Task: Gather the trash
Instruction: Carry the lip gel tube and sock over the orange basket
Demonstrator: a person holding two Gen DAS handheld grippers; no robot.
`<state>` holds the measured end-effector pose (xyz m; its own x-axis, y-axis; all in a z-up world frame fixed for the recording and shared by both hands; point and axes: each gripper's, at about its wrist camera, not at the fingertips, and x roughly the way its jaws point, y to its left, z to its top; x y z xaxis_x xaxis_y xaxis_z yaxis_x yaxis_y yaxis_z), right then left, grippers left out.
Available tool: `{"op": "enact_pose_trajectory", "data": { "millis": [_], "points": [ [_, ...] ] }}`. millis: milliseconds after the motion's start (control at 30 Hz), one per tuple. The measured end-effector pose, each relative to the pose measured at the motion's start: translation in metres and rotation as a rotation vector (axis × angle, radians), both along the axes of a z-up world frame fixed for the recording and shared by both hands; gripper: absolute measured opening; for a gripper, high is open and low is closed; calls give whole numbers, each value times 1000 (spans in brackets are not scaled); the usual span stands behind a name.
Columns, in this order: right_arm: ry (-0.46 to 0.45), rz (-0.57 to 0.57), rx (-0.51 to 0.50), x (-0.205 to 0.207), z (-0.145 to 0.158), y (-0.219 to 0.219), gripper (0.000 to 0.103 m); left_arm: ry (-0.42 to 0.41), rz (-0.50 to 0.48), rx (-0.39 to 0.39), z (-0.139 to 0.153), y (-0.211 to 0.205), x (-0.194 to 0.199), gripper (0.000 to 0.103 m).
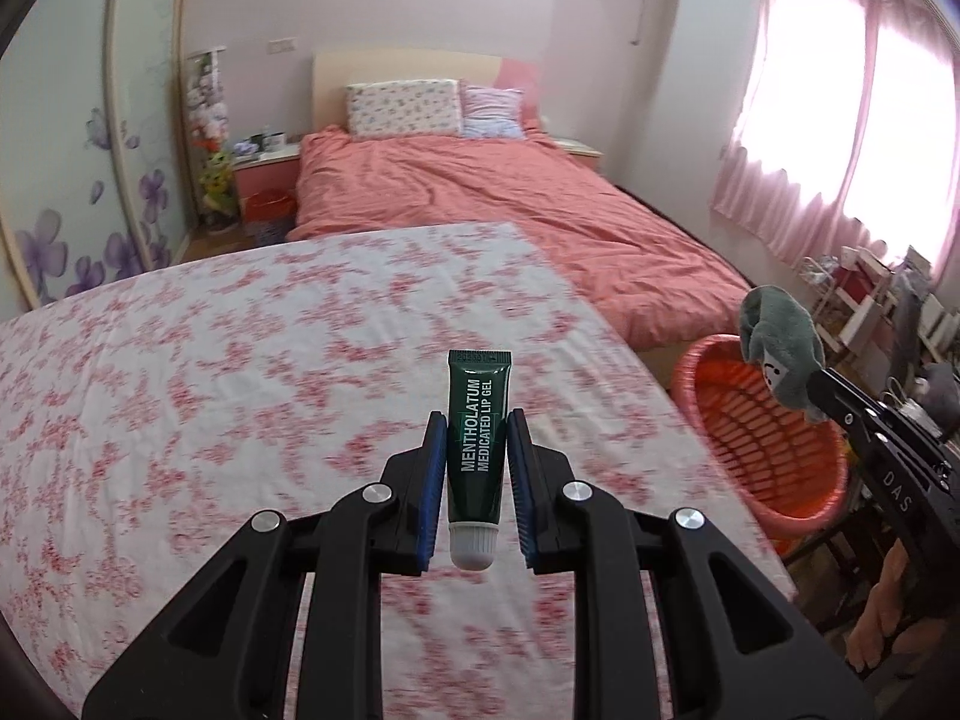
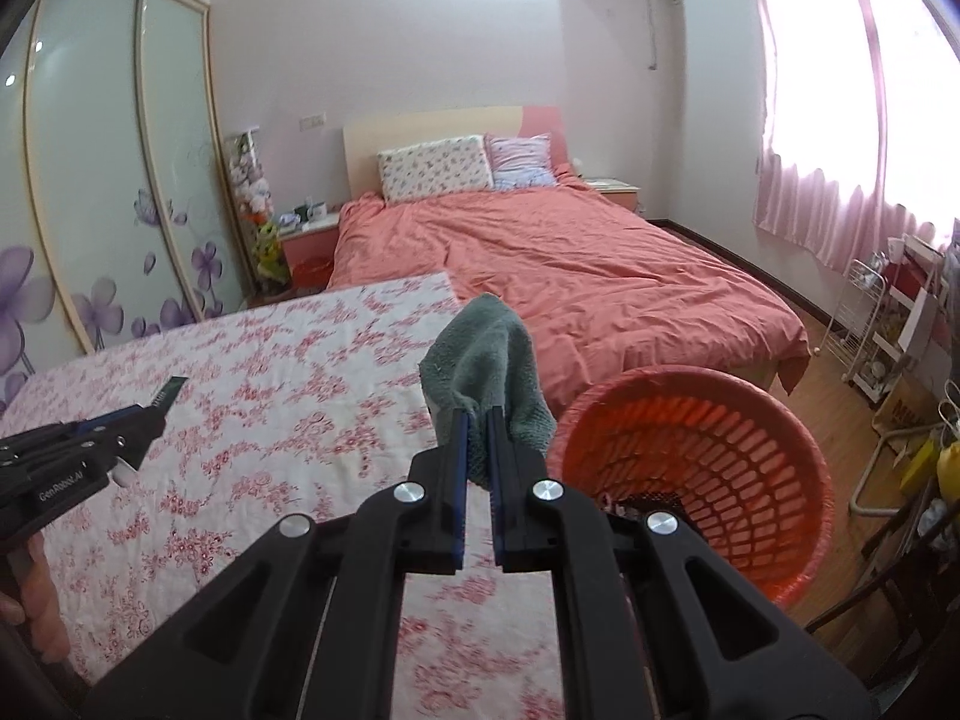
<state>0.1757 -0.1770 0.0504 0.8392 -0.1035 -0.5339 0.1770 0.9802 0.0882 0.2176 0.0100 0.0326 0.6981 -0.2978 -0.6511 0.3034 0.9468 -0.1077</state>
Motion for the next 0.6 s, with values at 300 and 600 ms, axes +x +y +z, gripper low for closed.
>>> {"op": "enact_pose_trajectory", "data": {
  "millis": [300, 600],
  "points": [
    [-39, -93, 40, -33, -1, -50, 7, 1, -114, -45, 3, -58, -7, 21],
    [-38, -174, 77, -46, -17, -95, 7, 27, -253, -74, -5, -128, -13, 21]
  ]
}}
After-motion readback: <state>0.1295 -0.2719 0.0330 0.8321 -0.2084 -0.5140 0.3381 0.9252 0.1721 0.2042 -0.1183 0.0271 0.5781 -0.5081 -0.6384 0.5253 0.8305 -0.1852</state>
